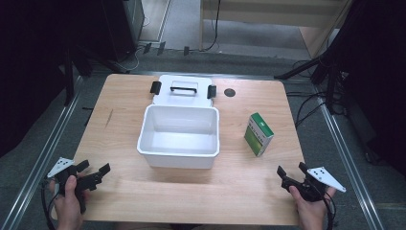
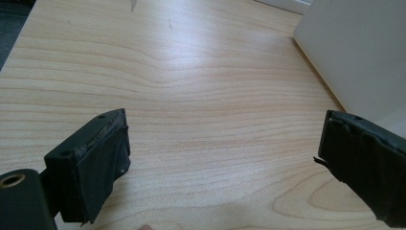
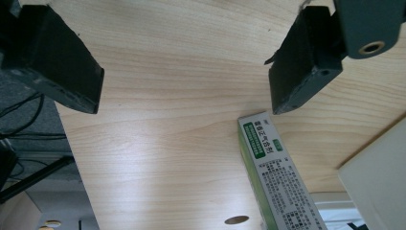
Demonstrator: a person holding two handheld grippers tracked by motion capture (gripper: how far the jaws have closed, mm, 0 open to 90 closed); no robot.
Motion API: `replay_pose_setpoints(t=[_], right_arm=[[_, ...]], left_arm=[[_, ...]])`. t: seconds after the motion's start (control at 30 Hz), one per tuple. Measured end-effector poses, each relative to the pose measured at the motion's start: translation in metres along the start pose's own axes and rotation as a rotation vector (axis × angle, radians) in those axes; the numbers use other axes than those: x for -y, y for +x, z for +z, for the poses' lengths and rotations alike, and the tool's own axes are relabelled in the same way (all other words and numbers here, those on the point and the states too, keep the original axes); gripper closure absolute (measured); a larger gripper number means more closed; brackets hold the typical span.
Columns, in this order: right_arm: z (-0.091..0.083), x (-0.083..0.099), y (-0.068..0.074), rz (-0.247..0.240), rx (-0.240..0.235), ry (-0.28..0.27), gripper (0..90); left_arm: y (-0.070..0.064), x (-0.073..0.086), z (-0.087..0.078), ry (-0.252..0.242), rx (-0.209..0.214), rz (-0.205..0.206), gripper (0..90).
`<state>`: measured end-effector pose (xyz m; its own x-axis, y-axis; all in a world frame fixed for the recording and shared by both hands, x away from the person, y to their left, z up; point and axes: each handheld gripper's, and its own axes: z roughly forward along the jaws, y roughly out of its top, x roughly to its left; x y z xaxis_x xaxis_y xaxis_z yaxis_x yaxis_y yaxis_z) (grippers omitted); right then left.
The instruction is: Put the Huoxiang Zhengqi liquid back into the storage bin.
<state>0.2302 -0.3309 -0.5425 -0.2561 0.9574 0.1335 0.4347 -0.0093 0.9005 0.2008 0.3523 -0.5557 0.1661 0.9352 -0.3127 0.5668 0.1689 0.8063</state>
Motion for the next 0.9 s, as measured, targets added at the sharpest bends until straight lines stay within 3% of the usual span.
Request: replay_pose_setpoints(t=[0.3, 0.37, 0.43, 0.5, 0.53, 0.67, 0.8, 0.9], right_arm=[[-0.002, -0.002, 0.006, -0.049, 0.053, 0.046, 16.2], [-0.002, -0.007, 0.011, -0.079, 0.055, 0.081, 19.3], [-0.001, -0.008, 0.015, -0.128, 0.043, 0.119, 19.3], [0.0, -0.01, 0.017, -0.139, 0.029, 0.135, 19.4], [0.001, -0.013, 0.02, -0.156, 0.013, 0.169, 19.4], [0.002, -0.018, 0.022, -0.154, -0.002, 0.192, 20.2], [0.007, -0.025, 0.025, -0.159, -0.006, 0.264, 20.7], [0.011, -0.027, 0.031, -0.182, -0.005, 0.324, 20.8]], left_arm=[[0.0, 0.001, -0.001, -0.012, 0.001, -0.001, 4.5], [0.0, 0.001, -0.001, -0.012, -0.001, 0.005, 4.5], [-0.002, 0.001, -0.002, -0.02, -0.013, 0.016, 4.5], [-0.002, 0.001, -0.002, -0.024, -0.021, 0.019, 4.5], [-0.004, 0.001, -0.002, -0.031, -0.03, 0.026, 4.5], [-0.005, 0.001, -0.003, -0.037, -0.042, 0.043, 4.5], [-0.007, 0.002, -0.003, -0.048, -0.058, 0.063, 4.5], [-0.006, 0.003, -0.005, -0.065, -0.052, 0.053, 4.5]])
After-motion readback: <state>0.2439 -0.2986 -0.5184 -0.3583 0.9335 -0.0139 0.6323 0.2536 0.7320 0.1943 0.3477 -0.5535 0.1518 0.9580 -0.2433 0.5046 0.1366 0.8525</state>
